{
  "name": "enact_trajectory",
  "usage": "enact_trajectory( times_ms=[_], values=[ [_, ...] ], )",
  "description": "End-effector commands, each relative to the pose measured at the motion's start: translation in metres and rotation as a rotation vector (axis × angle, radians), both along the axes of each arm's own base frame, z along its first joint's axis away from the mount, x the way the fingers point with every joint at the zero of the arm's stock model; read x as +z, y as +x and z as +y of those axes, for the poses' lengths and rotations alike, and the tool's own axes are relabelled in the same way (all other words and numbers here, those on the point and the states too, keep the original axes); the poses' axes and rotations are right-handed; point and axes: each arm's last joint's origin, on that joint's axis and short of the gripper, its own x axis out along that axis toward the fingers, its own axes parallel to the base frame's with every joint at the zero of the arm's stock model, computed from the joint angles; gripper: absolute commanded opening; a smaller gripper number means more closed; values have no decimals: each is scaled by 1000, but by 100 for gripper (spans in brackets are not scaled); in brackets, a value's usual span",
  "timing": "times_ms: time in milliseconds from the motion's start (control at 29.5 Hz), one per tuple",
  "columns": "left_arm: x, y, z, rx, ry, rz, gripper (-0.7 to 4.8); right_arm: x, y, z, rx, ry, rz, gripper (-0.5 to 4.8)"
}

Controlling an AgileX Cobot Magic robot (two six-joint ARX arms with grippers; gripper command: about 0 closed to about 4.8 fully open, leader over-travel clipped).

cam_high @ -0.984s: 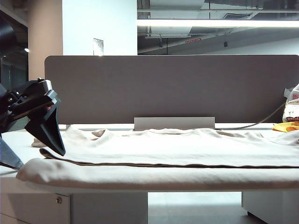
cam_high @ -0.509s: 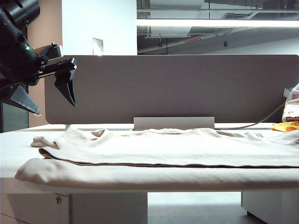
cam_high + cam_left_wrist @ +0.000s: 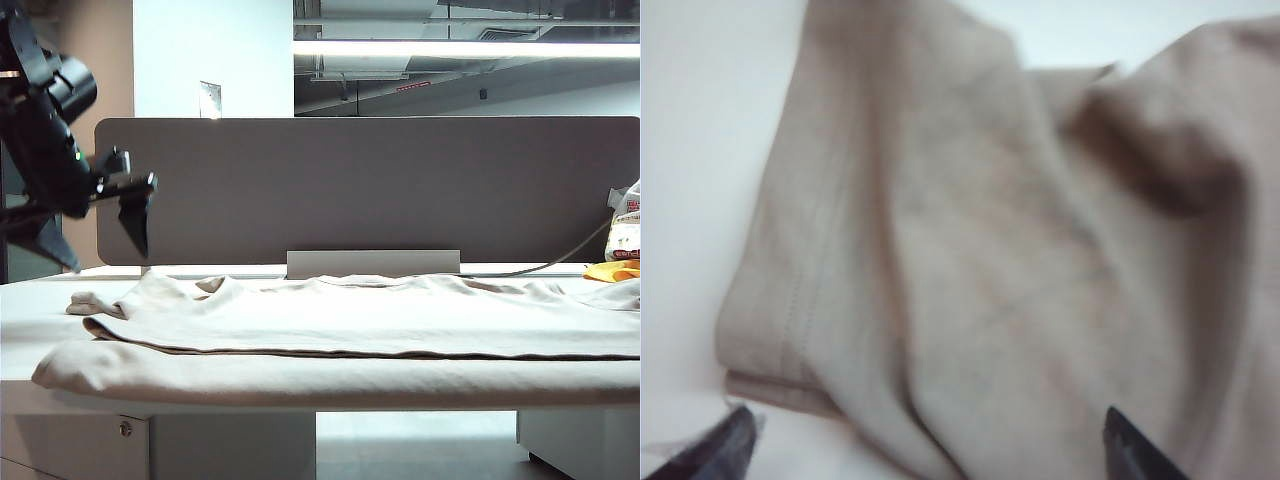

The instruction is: Fold the bottom side of the T-shirt horizontally towards the center, about one-third of the way, then fold the sleeve back towards the center, creating a straight line along the edge of the T-shirt, and finally fold the bottom of the T-shirt up towards the top, creating a neat rectangle.

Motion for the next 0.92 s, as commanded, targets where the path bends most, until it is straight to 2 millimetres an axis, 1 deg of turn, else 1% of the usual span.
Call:
enact_trajectory(
  times_ms=[34, 136, 238, 306, 475, 577, 713, 917],
  values=[
    [-6, 12, 4, -8, 11, 6, 458, -3, 11, -4, 24, -32, -12, 400],
    [-11, 21, 8, 3, 24, 12, 458, -6, 18, -12, 11, -69, -2, 400],
    [-12, 30, 14, 17, 21, 9, 458, -8, 22, -18, 0, -80, 0, 401],
    [-12, 34, 18, 20, 26, 6, 458, -9, 21, -26, -21, -84, 3, 401],
    [-14, 41, 24, 18, 37, 10, 458, -9, 20, -37, -45, -117, -1, 402],
    [-15, 43, 25, 12, 44, 16, 458, -11, 20, -44, -65, -125, -1, 402],
    [-20, 45, 24, 11, 45, 22, 458, -15, 21, -46, -69, -123, 4, 402],
    [-32, 48, 24, 11, 45, 51, 458, -25, 31, -46, -38, -84, 24, 401]
  ],
)
